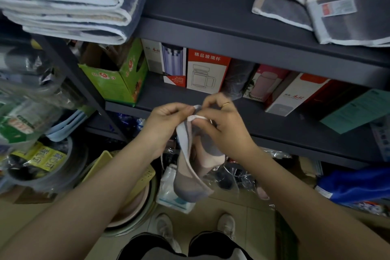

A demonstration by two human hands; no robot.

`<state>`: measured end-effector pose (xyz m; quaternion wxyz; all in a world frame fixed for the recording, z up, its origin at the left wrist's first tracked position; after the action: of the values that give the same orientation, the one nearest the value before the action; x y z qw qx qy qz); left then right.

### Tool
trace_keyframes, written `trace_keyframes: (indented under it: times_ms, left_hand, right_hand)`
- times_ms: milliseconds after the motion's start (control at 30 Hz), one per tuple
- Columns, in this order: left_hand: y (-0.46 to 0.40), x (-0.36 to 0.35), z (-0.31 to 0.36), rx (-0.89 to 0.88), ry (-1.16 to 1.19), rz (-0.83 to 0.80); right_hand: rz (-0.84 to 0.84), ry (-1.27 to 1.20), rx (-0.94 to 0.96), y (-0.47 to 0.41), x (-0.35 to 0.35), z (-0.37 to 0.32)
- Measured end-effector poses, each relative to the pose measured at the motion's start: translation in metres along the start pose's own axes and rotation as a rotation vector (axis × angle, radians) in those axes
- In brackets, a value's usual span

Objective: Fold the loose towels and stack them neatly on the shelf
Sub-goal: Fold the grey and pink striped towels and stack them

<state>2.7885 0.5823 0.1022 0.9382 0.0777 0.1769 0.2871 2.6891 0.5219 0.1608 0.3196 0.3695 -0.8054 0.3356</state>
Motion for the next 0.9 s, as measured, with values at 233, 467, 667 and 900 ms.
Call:
trace_keyframes:
  times_ms: [233,467,667,900]
  left_hand:
    - [-0.004,0.0,0.025,-0.261,-0.348,-0.016]
    - [0.0,-0.001,0.016,-0.202,-0.328,-0.079]
    - [0.002,-0.004,0.015,-0.179,-0.364,-0.064]
    - [0.013,-0.011,0.02,-0.226,-0.382,-0.073]
  right_hand:
    - [-0.143,-0.274,-0.041,0.004,-0.016,0.004]
    - [0.033,-0.196,-0.144,0.0,-0.007,0.015]
    - [-0.005,-0.31,-0.124,0.001,-0.008,0.009]
    - [0.001,-0.331,-0.175,0.003,-0.004,0.015]
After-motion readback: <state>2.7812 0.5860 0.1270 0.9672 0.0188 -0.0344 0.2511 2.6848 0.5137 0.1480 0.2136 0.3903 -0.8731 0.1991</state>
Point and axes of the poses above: each hand's wrist, its own y-axis away from the middle knuckle, its own x-axis out of the back of the hand, z = x × y, the point moved 8 cm from there along -y, towards the middle knuckle, and after that the axes turned 5 degrees about y, right-handed, at the moved point
